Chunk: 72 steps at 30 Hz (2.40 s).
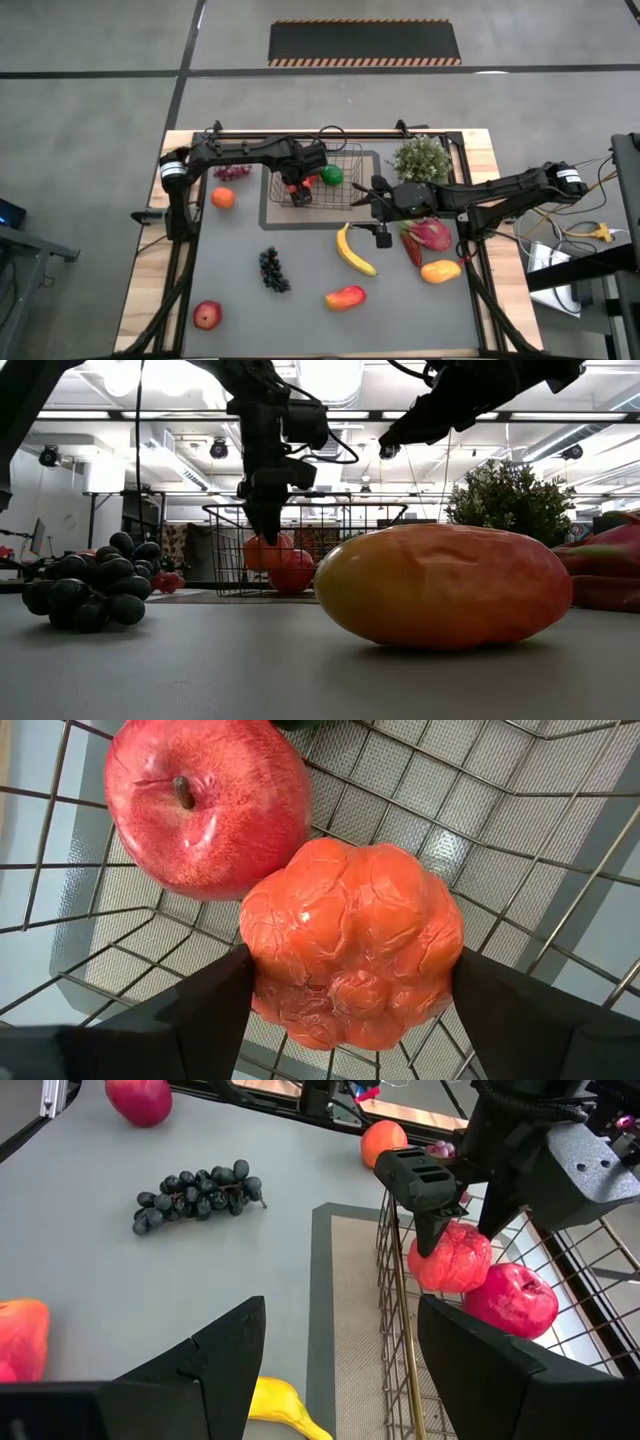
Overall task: Build produce basket
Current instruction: Put the pumpkin into the wire basket, then put the banana into the wire basket
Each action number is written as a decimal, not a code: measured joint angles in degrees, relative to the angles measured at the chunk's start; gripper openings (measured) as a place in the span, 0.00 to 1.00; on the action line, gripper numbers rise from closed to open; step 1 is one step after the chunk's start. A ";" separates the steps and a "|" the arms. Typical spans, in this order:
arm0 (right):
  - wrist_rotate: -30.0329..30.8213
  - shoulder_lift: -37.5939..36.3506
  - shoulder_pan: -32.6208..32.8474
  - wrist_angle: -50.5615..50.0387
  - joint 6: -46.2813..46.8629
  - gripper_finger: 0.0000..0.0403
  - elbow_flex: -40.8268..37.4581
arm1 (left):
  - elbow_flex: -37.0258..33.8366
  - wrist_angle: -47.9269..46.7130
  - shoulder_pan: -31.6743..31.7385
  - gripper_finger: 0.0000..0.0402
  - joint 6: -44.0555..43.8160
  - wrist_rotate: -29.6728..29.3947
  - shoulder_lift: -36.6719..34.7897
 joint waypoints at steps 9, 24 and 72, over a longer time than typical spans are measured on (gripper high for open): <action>0.02 0.00 0.00 0.00 -0.02 0.61 0.00 | 0.00 0.11 0.00 0.73 0.03 0.84 -0.02; 0.28 0.00 -0.02 0.20 0.44 0.61 0.00 | 0.02 0.09 0.00 0.82 0.59 4.48 -0.02; 0.24 0.40 11.68 29.82 2.39 0.61 -13.11 | -54.29 101.34 -23.85 0.86 -1.51 2.85 -40.05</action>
